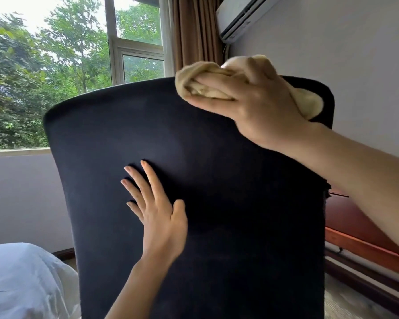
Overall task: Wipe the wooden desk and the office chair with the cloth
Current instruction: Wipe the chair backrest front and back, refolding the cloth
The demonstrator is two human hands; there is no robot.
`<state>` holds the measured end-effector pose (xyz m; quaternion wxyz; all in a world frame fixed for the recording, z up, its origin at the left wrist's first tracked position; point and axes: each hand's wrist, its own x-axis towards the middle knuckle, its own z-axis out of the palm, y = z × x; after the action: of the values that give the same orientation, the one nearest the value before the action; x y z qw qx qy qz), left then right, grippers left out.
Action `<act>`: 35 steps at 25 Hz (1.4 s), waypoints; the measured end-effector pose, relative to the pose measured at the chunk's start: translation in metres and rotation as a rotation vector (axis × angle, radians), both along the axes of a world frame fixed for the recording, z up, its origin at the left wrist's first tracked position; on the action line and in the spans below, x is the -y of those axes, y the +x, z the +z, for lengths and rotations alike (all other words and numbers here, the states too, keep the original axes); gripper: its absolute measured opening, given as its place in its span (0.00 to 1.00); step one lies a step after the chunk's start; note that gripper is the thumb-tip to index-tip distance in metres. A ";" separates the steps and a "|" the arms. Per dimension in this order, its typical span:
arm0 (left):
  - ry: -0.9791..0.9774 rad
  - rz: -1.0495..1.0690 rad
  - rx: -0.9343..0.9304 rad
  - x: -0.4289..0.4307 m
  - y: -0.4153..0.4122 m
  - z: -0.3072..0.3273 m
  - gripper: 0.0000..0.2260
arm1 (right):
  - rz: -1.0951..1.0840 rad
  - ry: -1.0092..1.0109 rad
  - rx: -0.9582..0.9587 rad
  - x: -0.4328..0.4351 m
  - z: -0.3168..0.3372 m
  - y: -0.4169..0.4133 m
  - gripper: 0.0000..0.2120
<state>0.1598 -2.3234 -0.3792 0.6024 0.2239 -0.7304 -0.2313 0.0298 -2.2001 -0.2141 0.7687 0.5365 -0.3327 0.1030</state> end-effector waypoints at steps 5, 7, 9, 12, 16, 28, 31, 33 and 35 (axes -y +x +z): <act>0.007 0.038 -0.033 0.010 -0.002 -0.002 0.41 | 0.087 -0.072 0.218 0.047 -0.018 0.047 0.17; 0.011 0.043 -0.046 0.017 0.000 -0.002 0.40 | 0.095 -0.067 0.259 0.061 -0.034 0.055 0.16; 0.008 0.031 -0.043 0.023 0.005 0.001 0.39 | 0.062 -0.003 0.228 0.072 -0.063 0.056 0.13; -0.013 0.013 -0.009 0.032 0.018 0.003 0.36 | 0.042 0.193 0.201 0.068 -0.121 0.046 0.12; 0.072 0.049 0.030 0.029 0.028 0.007 0.38 | -0.105 0.410 0.110 0.018 -0.185 0.009 0.15; 0.076 -0.027 -0.043 -0.037 -0.020 0.007 0.29 | -0.147 0.156 -0.079 -0.063 -0.070 -0.045 0.18; 0.071 -0.023 -0.032 -0.035 -0.020 0.005 0.29 | -0.110 0.025 -0.042 -0.047 -0.034 -0.027 0.17; 0.057 -0.009 -0.041 -0.033 -0.020 0.005 0.31 | -0.052 -0.068 0.037 -0.031 -0.023 -0.010 0.18; 0.044 0.004 -0.044 -0.030 -0.021 0.005 0.33 | 0.080 -0.115 0.148 -0.014 -0.027 0.004 0.15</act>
<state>0.1390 -2.2930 -0.3739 0.6138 0.2335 -0.7111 -0.2510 0.0340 -2.1857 -0.2412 0.7667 0.4952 -0.3606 0.1921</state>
